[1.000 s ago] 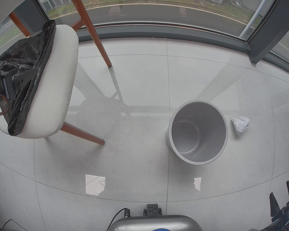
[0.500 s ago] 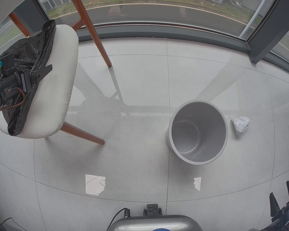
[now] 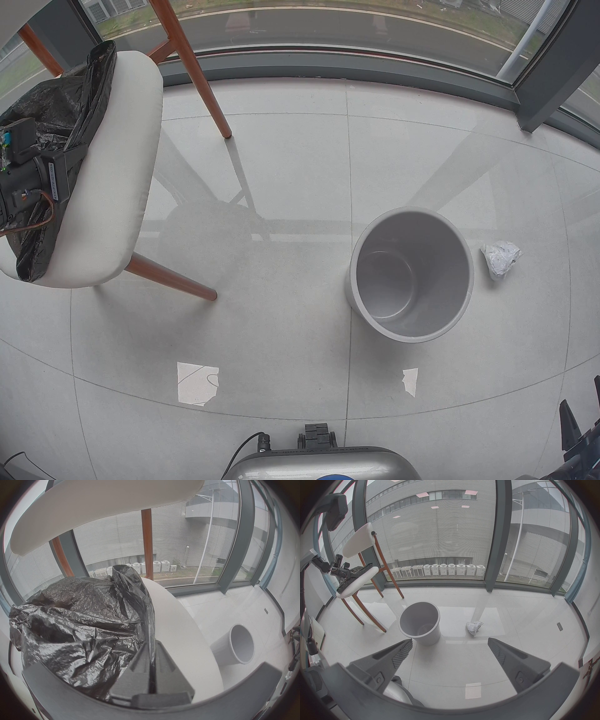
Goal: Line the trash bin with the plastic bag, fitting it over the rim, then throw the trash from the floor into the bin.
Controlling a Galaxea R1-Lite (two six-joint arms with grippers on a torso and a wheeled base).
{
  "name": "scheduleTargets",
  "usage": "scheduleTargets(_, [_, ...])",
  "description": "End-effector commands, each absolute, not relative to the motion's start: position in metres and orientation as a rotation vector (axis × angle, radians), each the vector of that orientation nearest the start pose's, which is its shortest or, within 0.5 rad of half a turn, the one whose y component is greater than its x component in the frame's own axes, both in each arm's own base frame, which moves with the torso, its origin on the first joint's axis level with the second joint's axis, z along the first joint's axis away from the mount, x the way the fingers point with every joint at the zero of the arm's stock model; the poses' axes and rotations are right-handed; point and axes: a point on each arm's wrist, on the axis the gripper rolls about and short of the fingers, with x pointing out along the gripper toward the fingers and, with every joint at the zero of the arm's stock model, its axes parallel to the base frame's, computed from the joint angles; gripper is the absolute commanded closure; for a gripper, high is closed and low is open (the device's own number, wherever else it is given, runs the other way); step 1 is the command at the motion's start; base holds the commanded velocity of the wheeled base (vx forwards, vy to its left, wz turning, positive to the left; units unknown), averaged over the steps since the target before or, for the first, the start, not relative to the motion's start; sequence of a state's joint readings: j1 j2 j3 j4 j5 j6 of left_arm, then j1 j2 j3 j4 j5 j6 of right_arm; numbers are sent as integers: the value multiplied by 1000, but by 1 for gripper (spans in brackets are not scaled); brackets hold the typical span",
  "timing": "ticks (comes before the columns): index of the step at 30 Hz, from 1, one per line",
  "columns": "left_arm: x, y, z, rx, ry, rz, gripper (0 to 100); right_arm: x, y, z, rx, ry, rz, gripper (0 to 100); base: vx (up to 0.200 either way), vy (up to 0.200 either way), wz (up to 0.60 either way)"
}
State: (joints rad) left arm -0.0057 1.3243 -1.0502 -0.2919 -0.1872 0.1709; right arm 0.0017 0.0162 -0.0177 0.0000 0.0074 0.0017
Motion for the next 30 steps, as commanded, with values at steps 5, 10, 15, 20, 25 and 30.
scheduleTargets(5, [194,-7,346,64,-111,-202,100,-23,0,75,2,0,9,0,0,0,0])
scheduleTargets(10, [104,-14,356,-157,-81,-293,100,-23,0,75,2,0,9,0,0,0,0])
scheduleTargets(15, [26,-7,333,-311,-6,-305,100,-23,0,75,2,0,9,0,0,0,0])
scheduleTargets(20, [3,-5,290,-327,36,-292,100,-23,0,75,2,0,9,0,0,0,0])
scheduleTargets(25, [2,-5,273,-327,71,-288,100,-23,0,75,2,0,11,0,0,0,0])
scheduleTargets(30, [5,-5,274,-325,71,-290,100,-23,0,75,2,0,9,0,0,-120,0])
